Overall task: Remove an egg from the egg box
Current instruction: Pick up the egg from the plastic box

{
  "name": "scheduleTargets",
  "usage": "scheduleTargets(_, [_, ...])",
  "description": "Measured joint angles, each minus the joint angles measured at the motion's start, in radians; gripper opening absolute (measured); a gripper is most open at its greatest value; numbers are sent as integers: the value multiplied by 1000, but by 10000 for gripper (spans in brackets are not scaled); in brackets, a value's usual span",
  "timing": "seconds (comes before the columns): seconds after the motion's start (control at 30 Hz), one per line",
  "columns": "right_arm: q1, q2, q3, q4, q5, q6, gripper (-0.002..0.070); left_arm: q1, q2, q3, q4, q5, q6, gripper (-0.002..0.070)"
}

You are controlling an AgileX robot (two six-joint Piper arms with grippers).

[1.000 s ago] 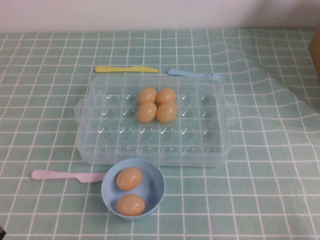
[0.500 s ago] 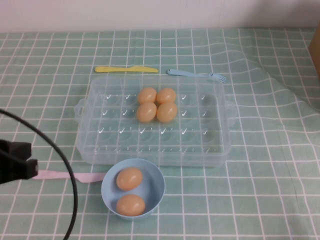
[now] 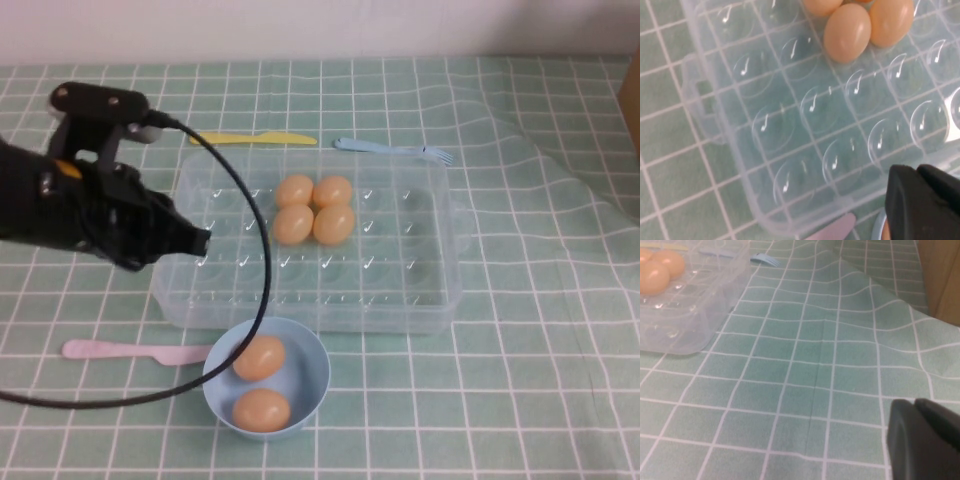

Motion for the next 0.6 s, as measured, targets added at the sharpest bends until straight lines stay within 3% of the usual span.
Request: scheduleTargets(0.6, [0,0,0,0,0,0,-17,-162,477,-544,165,179,-8,-4])
